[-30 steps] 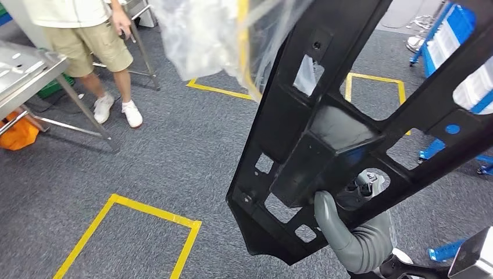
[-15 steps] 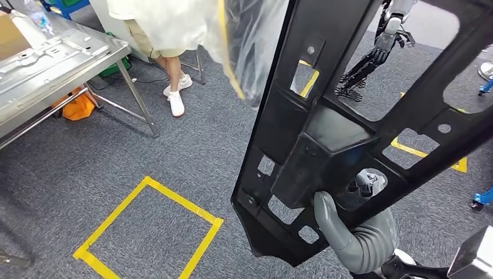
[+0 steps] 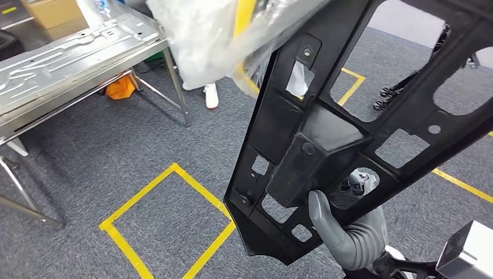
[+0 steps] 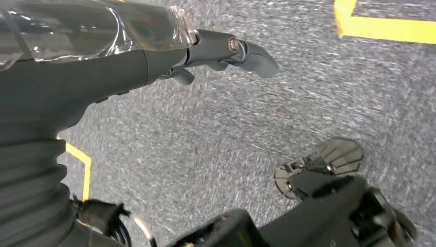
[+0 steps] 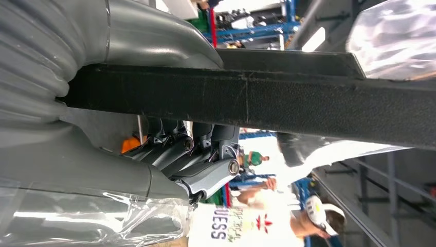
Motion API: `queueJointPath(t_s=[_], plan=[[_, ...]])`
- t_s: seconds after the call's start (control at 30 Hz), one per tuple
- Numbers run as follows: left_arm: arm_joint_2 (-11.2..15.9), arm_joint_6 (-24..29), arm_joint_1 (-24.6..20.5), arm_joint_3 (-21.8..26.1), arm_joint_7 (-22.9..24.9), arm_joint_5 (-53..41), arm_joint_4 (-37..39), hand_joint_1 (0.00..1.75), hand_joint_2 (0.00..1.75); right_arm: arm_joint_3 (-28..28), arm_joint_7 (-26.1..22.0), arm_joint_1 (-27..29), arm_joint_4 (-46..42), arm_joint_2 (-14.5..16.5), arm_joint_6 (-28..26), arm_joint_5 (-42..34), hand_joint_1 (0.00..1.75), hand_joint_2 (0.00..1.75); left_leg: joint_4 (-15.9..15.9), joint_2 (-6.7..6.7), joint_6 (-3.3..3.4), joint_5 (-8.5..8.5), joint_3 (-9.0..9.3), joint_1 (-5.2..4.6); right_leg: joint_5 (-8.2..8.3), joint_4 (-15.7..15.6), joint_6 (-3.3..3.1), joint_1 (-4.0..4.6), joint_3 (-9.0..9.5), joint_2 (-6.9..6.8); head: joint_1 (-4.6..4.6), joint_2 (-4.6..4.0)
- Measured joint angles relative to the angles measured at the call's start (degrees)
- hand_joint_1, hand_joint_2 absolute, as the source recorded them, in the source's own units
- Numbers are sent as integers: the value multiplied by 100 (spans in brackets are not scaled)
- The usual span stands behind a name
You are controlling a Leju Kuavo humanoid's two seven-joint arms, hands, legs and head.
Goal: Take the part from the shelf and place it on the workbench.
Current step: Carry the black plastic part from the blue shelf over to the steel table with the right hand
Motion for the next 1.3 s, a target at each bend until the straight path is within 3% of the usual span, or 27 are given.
queueJointPath(t_s=[0.03, 0.1, 0.17, 0.2, 0.23, 0.27, 0.33, 0.4, 0.47, 0.53, 0.6, 0.67, 0.7, 0.73, 0.77, 0.83, 0.9, 0.97, 1.0, 1.07, 1.13, 1.17, 1.2, 1.23, 1.3], plan=[[9, 0, 3, -1, 15, 4, 1, 0, 175, -2, 32, 1, 4, -4, -12, 3, 175, 175, -39, -73, 32, 18, 42, 27, -100, 149, 18, -3, -43, 132, 6, 0], [17, 0, 13, -4, 35, 8, 2, 0, 175, -7, 113, 22, 15, -27, -49, 10, 175, 175, -72, -216, 79, 30, 88, 51, -432, 828, 40, -15, -362, 469, 28, 0], [21, -1, 26, -7, 43, 10, 2, 0, 175, -15, 207, 47, 29, -57, -95, 13, 175, 175, -67, -377, 95, 24, 88, 47, -662, 1539, 55, -19, -778, 581, 43, 0], [20, -2, 34, -10, 44, 9, 2, 0, 175, -22, 254, 51, 38, -73, -115, 11, 175, 175, -64, -467, 95, 21, 92, 48, -612, 1629, 60, -21, -871, 589, 45, 1], [17, -2, 42, -13, 40, 9, 2, 0, 175, -32, 291, 50, 46, -86, -128, 8, 175, 175, -57, -557, 89, 17, 100, 53, -444, 1478, 64, -26, -847, 598, 46, 1], [14, -2, 46, -17, 28, 9, 2, 0, 175, -44, 321, 45, 54, -99, -137, 4, 175, 175, -44, -648, 76, 8, 108, 62, -194, 1116, 70, -39, -717, 650, 46, 1], [10, 4, 43, -23, -28, 15, 2, 0, 175, -73, 368, 36, 72, -128, -144, -8, 175, 175, 1, -815, 27, -21, 97, 72, 172, 334, 70, -74, -397, 908, 48, 1], [9, 28, 48, -26, -106, 27, 2, 0, 175, -98, 403, 27, 90, -151, -148, -40, 175, 175, 27, -930, -39, -34, 46, 75, 244, 27, 32, -72, -273, 1046, 48, 1], [11, 71, 78, -26, -180, 54, 2, 0, 175, -127, 419, 6, 109, -166, -139, -96, 175, 175, 28, -987, -104, -31, 4, 94, 259, 14, -42, -46, -279, 929, 47, 1], [8, 120, 96, -26, -231, 93, 2, 0, 175, -147, 403, -22, 130, -172, -115, -151, 175, 175, 225, -753, -159, -141, -93, 93, 266, -3, -113, -45, -264, 804, 31, 1], [5, 158, 77, -25, -254, 133, 2, 0, 175, -150, 363, -27, 145, -172, -91, -175, 175, 175, 898, -400, -207, -465, -428, 87, 249, -9, -163, -39, -245, 662, 8, 1], [8, 170, 59, -24, -266, 157, 2, 0, 175, -149, 320, -22, 163, -173, -72, -167, 175, 175, 1698, -285, -242, -760, -856, 105, 222, -8, -190, -25, -227, 503, 2, 0], [9, 168, 61, -24, -272, 156, 2, 0, 175, -149, 300, -22, 173, -174, -60, -156, 175, 175, 1864, -271, -251, -775, -957, 112, 207, -8, -194, -22, -214, 424, 1, 0], [9, 168, 67, -25, -279, 149, 2, 0, 175, -148, 279, -24, 179, -173, -49, -144, 175, 175, 1784, -253, -255, -681, -930, 117, 191, -8, -191, -20, -196, 350, 1, 0], [10, 169, 71, -25, -291, 144, 2, 0, 175, -148, 259, -28, 181, -173, -38, -133, 175, 175, 1460, -209, -250, -500, -775, 117, 171, -8, -183, -19, -169, 279, 1, -1], [11, 182, 63, -25, -319, 162, 2, 0, 175, -149, 216, -41, 185, -170, -20, -126, 175, 175, 582, 38, -202, -131, -324, 79, 118, -7, -144, -3, -102, 148, 1, -1], [11, 183, 43, -24, -337, 180, 2, 0, 175, -150, 174, -56, 193, -169, 8, -132, 175, 175, 124, 190, -134, 8, -102, 23, 66, -6, -85, 19, -50, 38, 4, 1], [11, 175, 46, -23, -344, 176, 2, 0, 175, -151, 150, -77, 208, -163, 35, -139, 175, 175, 80, 81, -82, 4, -109, -6, 33, -27, -28, 24, -9, -74, 7, 1], [9, 174, 59, -24, -347, 177, 2, 0, 175, -153, 145, -92, 215, -160, 43, -142, 175, 175, 58, 12, -54, 13, -93, 3, 5, -17, 0, 13, 12, -65, 7, 1], [1, 173, 61, -25, -369, 195, 2, 0, 175, -162, 133, -109, 225, -154, 58, -135, 175, 175, 10, -120, 13, 33, -40, 44, -190, 266, 40, -8, -78, 189, 19, 1], [-9, 173, 41, -24, -393, 210, 2, 0, 175, -169, 126, -102, 239, -154, 68, -124, 175, 175, 2, -246, 64, 30, -13, 64, -553, 1024, 59, -18, -456, 511, 44, 1], [-13, 173, 35, -23, -397, 212, 2, 0, 175, -172, 125, -95, 250, -154, 67, -119, 175, 175, 3, -310, 79, 25, -9, 62, -688, 1414, 67, -18, -679, 572, 57, 1], [-19, 173, 34, -24, -399, 212, 2, 0, 175, -175, 125, -90, 262, -155, 66, -114, 175, 175, 5, -370, 83, 18, -2, 60, -713, 1645, 74, -20, -841, 594, 60, 1], [-23, 173, 36, -25, -400, 213, 2, 0, 175, -179, 124, -87, 272, -155, 64, -110, 175, 175, 8, -424, 79, 9, 10, 63, -609, 1640, 79, -22, -895, 597, 63, 1], [-28, 173, 35, -25, -406, 221, 2, 0, 175, -187, 121, -89, 281, -154, 62, -105, 175, 175, 19, -517, 49, -23, 52, 79, -120, 968, 89, -40, -673, 613, 67, 1]])
